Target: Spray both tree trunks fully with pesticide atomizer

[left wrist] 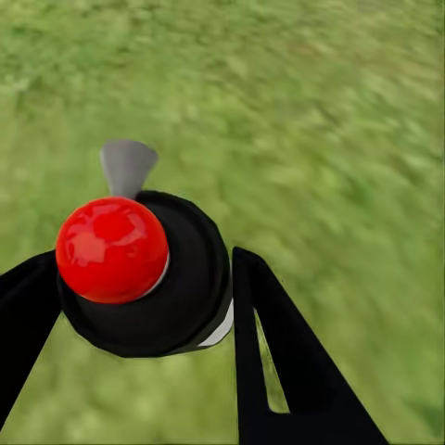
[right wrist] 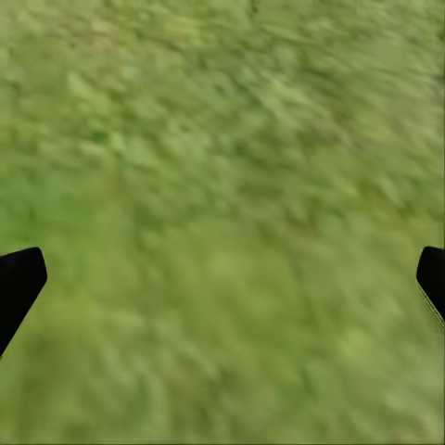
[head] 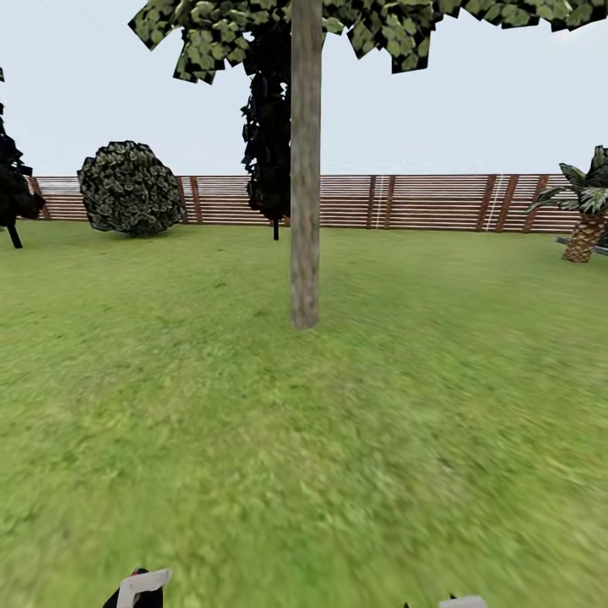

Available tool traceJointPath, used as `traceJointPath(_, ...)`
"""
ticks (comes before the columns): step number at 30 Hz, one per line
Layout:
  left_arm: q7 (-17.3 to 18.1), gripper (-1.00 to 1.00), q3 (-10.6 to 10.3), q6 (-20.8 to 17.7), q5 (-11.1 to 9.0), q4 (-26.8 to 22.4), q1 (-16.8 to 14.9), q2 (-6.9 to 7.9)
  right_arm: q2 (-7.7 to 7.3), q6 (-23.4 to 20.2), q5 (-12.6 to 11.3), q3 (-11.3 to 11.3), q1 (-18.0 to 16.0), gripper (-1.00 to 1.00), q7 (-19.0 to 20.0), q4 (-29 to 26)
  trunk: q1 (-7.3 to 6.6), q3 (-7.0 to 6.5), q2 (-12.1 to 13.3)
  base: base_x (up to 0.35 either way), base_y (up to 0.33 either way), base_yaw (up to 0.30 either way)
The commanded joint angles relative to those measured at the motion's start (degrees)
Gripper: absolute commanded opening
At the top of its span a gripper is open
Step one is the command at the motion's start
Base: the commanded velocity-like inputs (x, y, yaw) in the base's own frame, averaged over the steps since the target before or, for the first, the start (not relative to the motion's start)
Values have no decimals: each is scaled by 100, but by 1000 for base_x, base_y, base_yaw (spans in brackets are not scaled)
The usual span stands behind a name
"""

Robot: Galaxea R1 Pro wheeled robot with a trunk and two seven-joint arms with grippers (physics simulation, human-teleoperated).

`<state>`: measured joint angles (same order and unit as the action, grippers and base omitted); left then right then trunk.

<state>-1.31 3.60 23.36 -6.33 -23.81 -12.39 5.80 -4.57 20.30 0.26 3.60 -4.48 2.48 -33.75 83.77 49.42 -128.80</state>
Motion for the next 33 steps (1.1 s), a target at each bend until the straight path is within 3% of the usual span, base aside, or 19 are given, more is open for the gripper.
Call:
traceJointPath(1,-1,-100,0,1,1,-1,0,0,0,0,-1,0,0,100,1,0,0,0,0,339,0,0)
traceJointPath(33,-1,-100,0,-5,1,-1,0,0,0,0,0,0,0,100,6,0,0,0,0,339,0,0)
